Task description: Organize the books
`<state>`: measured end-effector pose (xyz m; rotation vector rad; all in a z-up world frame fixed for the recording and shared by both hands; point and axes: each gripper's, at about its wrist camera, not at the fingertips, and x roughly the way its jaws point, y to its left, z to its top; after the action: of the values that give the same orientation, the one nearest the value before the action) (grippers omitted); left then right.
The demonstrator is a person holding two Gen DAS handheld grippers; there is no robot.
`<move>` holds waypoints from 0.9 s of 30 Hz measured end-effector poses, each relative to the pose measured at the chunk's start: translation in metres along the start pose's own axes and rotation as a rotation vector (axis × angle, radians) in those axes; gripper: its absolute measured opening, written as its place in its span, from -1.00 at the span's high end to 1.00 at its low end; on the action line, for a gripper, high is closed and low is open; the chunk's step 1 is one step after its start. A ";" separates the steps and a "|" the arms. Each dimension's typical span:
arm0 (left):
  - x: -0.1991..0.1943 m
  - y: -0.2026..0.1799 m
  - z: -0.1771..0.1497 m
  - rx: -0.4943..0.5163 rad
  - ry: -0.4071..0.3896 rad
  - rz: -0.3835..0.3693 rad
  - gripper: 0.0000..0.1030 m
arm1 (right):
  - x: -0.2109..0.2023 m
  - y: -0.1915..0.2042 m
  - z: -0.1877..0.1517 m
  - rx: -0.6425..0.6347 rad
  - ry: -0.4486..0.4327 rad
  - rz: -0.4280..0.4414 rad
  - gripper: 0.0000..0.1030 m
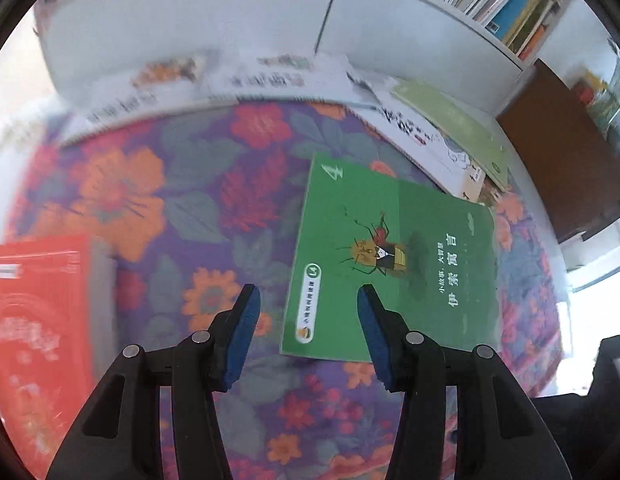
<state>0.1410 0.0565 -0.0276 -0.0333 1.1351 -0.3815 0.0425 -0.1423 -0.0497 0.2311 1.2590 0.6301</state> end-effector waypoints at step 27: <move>0.005 0.011 -0.057 -0.076 0.104 0.009 0.06 | -0.035 -0.037 0.057 -0.098 -0.085 -0.134 0.19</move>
<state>0.0955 0.0744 -0.0590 -0.0756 1.2524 -0.3355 0.1016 -0.1822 -0.0223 0.0900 1.1488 0.5594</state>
